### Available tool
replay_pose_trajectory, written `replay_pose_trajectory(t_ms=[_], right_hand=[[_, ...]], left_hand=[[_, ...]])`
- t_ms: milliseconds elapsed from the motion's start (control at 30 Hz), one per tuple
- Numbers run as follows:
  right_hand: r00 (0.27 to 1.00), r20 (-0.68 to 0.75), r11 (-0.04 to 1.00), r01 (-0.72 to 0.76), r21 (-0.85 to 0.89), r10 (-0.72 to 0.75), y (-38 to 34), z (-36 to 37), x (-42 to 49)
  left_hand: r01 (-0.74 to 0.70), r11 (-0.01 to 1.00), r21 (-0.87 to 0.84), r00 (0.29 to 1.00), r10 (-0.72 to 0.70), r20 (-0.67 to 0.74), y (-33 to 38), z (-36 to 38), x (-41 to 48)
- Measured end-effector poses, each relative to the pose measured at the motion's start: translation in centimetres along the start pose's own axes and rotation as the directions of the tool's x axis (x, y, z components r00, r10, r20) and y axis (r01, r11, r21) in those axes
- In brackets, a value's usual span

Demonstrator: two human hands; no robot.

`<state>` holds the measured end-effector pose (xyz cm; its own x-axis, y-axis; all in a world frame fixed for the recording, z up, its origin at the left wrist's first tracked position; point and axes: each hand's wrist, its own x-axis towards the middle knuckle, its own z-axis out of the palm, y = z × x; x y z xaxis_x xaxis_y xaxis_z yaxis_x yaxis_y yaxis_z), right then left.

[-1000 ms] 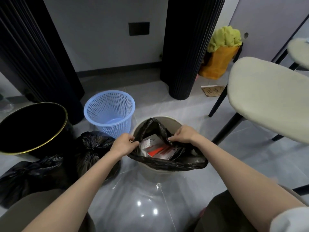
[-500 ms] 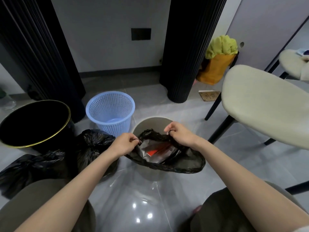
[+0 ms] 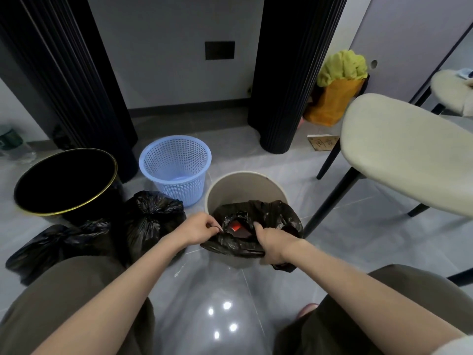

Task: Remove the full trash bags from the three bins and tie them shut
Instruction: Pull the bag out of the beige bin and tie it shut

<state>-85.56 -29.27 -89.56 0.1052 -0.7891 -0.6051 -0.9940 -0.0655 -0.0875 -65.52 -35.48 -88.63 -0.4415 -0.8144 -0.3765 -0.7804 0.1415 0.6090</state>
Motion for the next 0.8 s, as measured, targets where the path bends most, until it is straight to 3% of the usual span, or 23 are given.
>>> replay_pose_trajectory(t_ms=[67,133,300,433,533,667,800], right_hand=[[0.996,-0.090,0.997,0.000,-0.078,-0.007,0.1,0.4,0.5],[0.987,-0.159,1.000,-0.004,-0.010,0.003,0.3,-0.3,0.8],[0.953,-0.292,0.932,0.173,0.318,-0.077,-0.3,-1.7,1.1],[0.934,-0.251,0.917,0.314,0.246,-0.252,-2.5,-1.1,1.9],[0.931,-0.212,0.911,0.342,0.229,-0.296,-3.2,-0.6,3.6],[0.933,-0.273,0.909,0.310,0.280,-0.234,-3.2,-0.4,4.9],[0.950,-0.273,0.956,0.212,0.200,-0.154,-3.1,0.2,4.9]], left_hand=[[0.038,0.996,-0.085,0.999,-0.038,0.007,-0.2,0.4,0.0],[0.130,0.962,-0.240,0.991,-0.125,0.039,-0.4,0.9,-0.1],[0.456,0.664,-0.593,0.890,-0.363,0.277,-0.6,2.1,-0.9],[0.528,0.496,-0.690,0.844,-0.401,0.357,-1.1,2.7,-1.2],[0.541,0.460,-0.704,0.837,-0.378,0.396,-1.0,2.7,-1.3],[0.563,0.449,-0.693,0.826,-0.332,0.456,-1.1,2.7,-1.3],[0.550,0.475,-0.688,0.834,-0.355,0.422,-0.9,2.5,-1.1]])
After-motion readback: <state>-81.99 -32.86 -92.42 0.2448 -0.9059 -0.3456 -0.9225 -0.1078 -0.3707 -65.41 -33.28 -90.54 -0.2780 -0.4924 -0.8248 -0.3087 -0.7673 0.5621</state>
